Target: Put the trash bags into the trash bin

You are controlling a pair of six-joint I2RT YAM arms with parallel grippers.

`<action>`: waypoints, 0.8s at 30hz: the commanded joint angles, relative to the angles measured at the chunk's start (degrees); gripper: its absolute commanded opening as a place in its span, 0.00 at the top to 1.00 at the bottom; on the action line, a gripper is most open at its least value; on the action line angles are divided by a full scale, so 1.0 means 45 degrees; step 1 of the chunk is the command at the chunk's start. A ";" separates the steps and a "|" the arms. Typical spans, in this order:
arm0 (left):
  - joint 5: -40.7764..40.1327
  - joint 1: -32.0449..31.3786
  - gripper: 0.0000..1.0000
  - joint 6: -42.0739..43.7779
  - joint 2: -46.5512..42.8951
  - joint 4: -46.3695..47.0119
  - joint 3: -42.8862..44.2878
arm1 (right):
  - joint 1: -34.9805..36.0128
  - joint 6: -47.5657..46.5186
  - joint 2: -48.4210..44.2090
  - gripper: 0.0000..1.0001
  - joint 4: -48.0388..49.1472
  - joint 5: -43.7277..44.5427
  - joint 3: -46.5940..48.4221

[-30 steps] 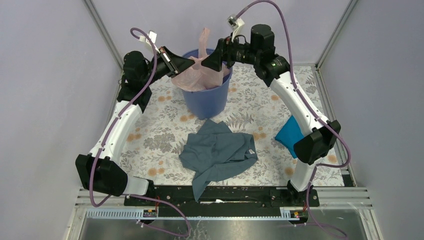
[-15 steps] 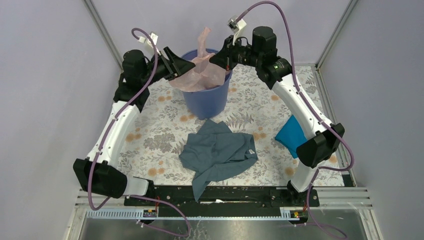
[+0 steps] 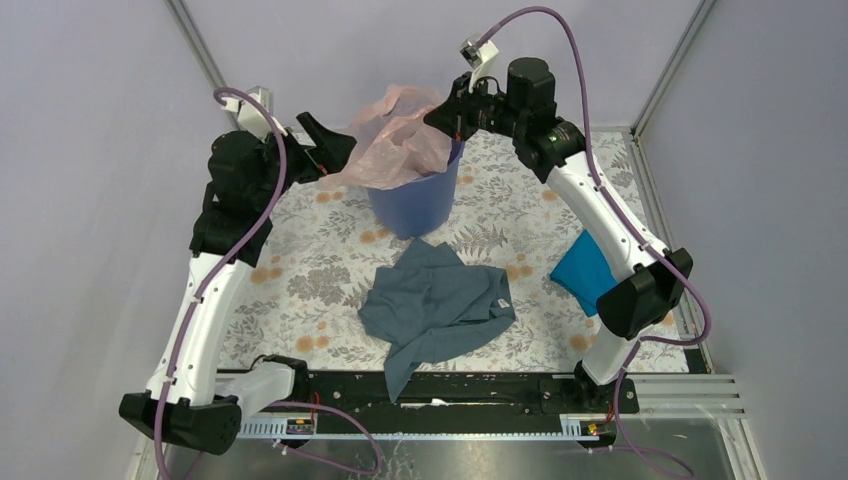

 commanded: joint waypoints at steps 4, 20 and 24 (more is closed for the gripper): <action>0.3359 0.0077 0.01 -0.0194 0.0902 0.1299 0.1163 | -0.0069 0.0303 -0.0767 1.00 0.0885 -0.0713 -0.0291; 0.0078 0.0069 0.23 -0.0105 -0.3065 -0.0082 -0.1785 | -0.0073 0.1768 -0.1837 1.00 0.2158 0.1679 -0.1611; 0.2819 0.0063 0.37 -0.0376 -0.1901 0.1146 -0.2066 | -0.0072 0.1978 -0.1832 1.00 0.2244 0.1651 -0.1589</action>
